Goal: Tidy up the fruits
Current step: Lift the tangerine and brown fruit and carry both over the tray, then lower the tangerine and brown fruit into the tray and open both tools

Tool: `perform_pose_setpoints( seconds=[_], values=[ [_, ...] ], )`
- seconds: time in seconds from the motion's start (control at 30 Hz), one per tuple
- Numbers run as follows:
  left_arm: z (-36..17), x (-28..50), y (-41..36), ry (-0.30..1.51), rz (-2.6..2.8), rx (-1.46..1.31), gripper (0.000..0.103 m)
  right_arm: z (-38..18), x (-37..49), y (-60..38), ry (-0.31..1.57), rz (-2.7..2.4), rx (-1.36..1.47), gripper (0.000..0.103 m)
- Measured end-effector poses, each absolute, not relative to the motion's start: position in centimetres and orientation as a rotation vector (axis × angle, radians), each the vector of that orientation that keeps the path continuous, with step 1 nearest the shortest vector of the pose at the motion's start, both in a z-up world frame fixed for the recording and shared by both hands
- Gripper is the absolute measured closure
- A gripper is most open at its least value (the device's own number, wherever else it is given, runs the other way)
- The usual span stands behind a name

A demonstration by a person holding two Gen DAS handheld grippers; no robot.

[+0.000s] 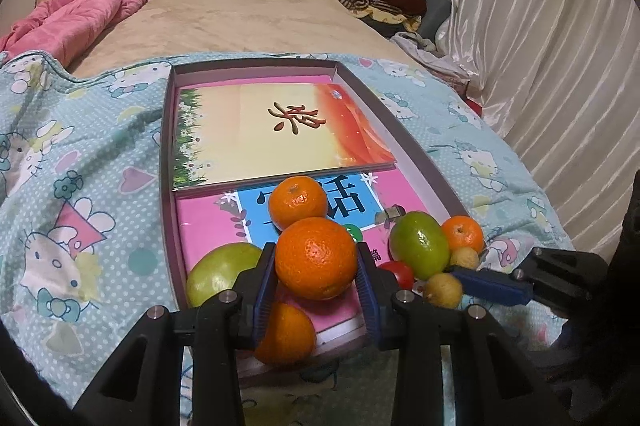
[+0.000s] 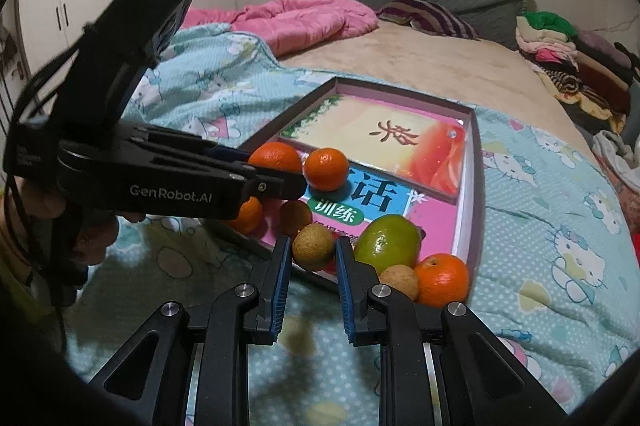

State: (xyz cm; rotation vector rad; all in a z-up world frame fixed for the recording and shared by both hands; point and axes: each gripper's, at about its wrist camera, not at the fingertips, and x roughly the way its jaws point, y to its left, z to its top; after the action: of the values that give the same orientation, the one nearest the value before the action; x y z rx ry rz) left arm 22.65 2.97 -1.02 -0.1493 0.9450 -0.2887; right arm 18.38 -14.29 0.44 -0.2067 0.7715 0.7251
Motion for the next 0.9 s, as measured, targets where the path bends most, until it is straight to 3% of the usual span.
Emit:
perform_pose_setpoints(
  seconds=[0.9],
  values=[
    [-1.3,23.8,2.7,0.959,-0.287,-0.129,0.065,-1.0,19.3,-13.1,0.807,0.749,-0.214,0.078]
  ],
)
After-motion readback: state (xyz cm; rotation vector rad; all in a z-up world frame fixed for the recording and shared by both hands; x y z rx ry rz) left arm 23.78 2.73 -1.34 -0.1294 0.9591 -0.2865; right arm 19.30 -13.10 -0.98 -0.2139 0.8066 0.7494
